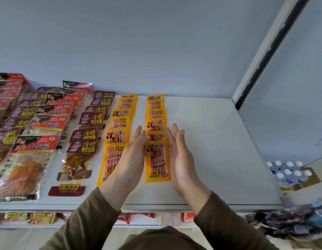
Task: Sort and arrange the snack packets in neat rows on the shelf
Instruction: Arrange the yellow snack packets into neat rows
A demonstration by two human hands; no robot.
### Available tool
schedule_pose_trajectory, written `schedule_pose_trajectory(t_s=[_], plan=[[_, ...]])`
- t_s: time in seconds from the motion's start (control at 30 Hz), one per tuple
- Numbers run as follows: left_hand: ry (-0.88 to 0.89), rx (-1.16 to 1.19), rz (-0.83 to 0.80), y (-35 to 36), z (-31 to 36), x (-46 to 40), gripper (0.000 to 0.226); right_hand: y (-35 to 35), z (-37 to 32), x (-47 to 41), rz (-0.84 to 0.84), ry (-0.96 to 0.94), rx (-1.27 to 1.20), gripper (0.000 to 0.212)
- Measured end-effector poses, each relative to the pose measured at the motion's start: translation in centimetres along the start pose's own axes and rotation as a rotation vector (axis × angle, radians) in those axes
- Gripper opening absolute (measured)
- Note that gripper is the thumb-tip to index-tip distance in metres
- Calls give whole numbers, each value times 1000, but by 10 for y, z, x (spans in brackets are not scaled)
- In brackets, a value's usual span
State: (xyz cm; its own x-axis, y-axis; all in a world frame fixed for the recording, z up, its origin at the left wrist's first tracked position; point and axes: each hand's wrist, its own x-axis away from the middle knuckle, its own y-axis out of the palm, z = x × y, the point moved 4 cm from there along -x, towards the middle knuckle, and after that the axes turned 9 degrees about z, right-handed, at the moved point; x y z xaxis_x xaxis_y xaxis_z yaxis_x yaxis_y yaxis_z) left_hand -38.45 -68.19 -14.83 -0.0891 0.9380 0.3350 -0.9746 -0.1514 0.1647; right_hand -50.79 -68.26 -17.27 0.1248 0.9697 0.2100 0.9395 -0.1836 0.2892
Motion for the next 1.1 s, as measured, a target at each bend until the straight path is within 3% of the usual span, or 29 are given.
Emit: schedule_pose_trajectory(t_s=[0.1, 0.17, 0.27, 0.37, 0.47, 0.6, 0.8, 1.1], plan=[[65, -148, 23, -4, 2, -2, 60, -9, -7, -1, 49, -73, 81, 65], [242, -446, 57, -14, 4, 1, 63, -20, -17, -9, 101, -191, 263, 54], [521, -1022, -37, -11, -11, 13, 66, -36, -27, -33, 107, -301, 479, 35], [666, -1386, -84, -1, -37, 21, 69, -30, -33, -50, 7, -346, 652, 41], [715, -1442, -61, -1, -44, 21, 73, -19, -31, -60, -68, -429, 909, 53], [750, -1417, -54, -3, -46, 21, 70, -14, -18, -64, -100, -542, 1139, 54], [809, -1337, -16, -2, -46, 26, 65, -12, -20, -63, -18, -559, 1069, 67], [882, -1373, -10, -3, -55, 20, 62, 5, -13, -65, -72, -555, 1099, 54]])
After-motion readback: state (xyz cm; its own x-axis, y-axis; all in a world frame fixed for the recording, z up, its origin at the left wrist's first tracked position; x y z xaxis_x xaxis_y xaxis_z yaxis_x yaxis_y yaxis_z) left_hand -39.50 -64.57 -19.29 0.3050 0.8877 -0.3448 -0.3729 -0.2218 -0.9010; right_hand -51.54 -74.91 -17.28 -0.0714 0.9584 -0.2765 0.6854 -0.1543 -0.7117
